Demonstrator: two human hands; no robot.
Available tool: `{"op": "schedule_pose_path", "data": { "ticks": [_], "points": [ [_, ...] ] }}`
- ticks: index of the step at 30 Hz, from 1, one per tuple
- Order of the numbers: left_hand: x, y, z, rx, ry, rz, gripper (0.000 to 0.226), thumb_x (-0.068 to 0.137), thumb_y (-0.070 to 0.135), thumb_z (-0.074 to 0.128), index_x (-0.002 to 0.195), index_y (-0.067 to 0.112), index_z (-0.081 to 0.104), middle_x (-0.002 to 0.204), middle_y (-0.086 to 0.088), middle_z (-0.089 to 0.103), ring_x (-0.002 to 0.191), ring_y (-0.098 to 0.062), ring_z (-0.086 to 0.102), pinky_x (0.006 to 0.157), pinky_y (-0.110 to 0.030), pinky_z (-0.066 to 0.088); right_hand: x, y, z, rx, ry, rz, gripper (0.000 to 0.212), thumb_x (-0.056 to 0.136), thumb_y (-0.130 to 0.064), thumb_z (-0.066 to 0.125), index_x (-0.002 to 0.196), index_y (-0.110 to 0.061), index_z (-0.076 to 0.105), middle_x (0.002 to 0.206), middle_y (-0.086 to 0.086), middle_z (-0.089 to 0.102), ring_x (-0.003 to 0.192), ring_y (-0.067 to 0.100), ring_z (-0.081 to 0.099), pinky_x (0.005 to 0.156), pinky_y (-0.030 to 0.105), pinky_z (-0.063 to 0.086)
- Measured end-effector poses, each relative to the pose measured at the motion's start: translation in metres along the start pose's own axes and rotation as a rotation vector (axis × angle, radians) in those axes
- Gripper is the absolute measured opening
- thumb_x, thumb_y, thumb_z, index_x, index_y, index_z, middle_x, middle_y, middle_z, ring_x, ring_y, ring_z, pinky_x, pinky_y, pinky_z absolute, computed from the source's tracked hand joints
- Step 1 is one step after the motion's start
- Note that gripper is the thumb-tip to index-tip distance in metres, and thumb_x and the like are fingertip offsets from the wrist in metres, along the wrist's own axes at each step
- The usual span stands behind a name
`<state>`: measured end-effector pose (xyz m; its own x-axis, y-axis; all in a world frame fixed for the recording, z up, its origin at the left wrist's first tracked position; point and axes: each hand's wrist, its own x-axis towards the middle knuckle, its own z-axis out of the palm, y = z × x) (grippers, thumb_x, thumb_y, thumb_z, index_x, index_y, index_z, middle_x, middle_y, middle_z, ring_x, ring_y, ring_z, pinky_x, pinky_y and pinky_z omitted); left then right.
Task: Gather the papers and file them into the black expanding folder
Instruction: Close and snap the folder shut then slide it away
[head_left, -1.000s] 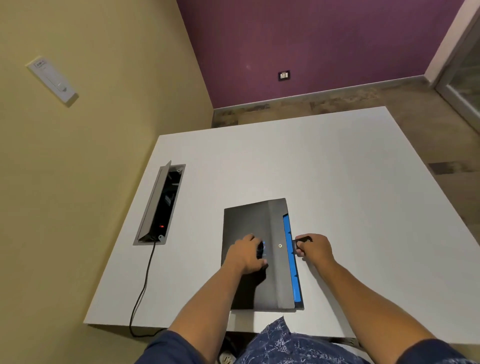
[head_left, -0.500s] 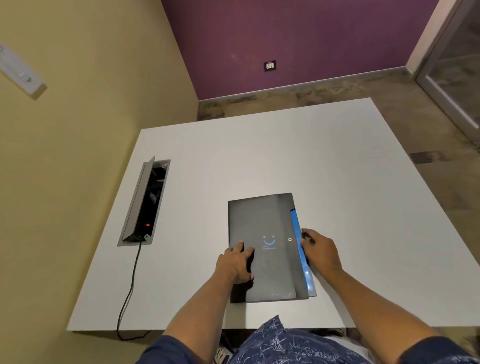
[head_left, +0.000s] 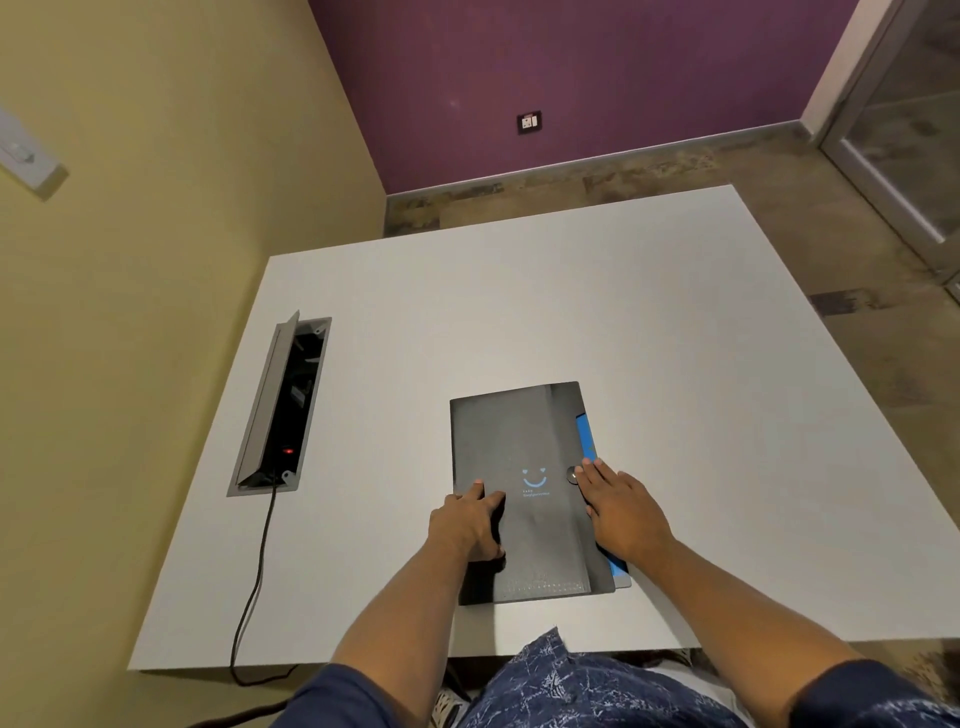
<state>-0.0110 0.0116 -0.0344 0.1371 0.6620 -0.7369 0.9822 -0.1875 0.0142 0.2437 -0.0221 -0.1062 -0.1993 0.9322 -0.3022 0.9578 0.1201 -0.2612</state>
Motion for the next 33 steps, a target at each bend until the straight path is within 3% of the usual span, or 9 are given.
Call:
{"op": "schedule_pose_path", "data": {
  "ticks": [5,11,26,33],
  "points": [
    [0.001,0.0,-0.003,0.015,-0.02,-0.003,0.101,0.083,0.054,0.074,0.163,0.041,0.013,0.174,0.003,0.007,0.152,-0.036,0.029,0.117,-0.052,0.04,0.004,-0.008,-0.001,-0.09,-0.095,-0.031,0.084,0.092,-0.012,0.045,0.164,-0.019,0.001,0.172,0.003,0.001,0.159,0.023,0.005,0.126,0.041,0.01],
    [0.003,0.001,-0.005,0.052,-0.038,-0.001,0.105,0.082,0.055,0.075,0.163,0.041,0.01,0.174,0.003,0.006,0.151,-0.037,0.03,0.116,-0.052,0.041,0.007,-0.013,-0.002,-0.085,-0.129,0.002,0.08,0.097,-0.017,0.039,0.163,-0.017,-0.005,0.172,0.004,-0.003,0.159,0.021,0.002,0.127,0.042,0.005],
    [0.007,-0.004,-0.006,0.14,-0.08,0.023,0.105,0.085,0.058,0.071,0.163,0.042,0.003,0.174,0.001,0.001,0.151,-0.038,0.027,0.116,-0.053,0.041,0.013,-0.022,-0.011,-0.215,-0.167,-0.017,0.068,0.104,-0.022,0.034,0.163,-0.005,0.003,0.171,0.015,0.004,0.158,0.03,0.011,0.126,0.041,0.013],
    [0.008,-0.004,-0.006,0.15,-0.072,0.017,0.106,0.083,0.061,0.07,0.163,0.043,0.003,0.175,0.002,0.001,0.151,-0.037,0.029,0.116,-0.052,0.041,0.021,-0.031,-0.017,-0.287,-0.287,0.038,0.069,0.105,-0.026,0.032,0.162,-0.005,-0.001,0.171,0.014,-0.001,0.158,0.029,0.008,0.126,0.046,0.011]
  ]
}}
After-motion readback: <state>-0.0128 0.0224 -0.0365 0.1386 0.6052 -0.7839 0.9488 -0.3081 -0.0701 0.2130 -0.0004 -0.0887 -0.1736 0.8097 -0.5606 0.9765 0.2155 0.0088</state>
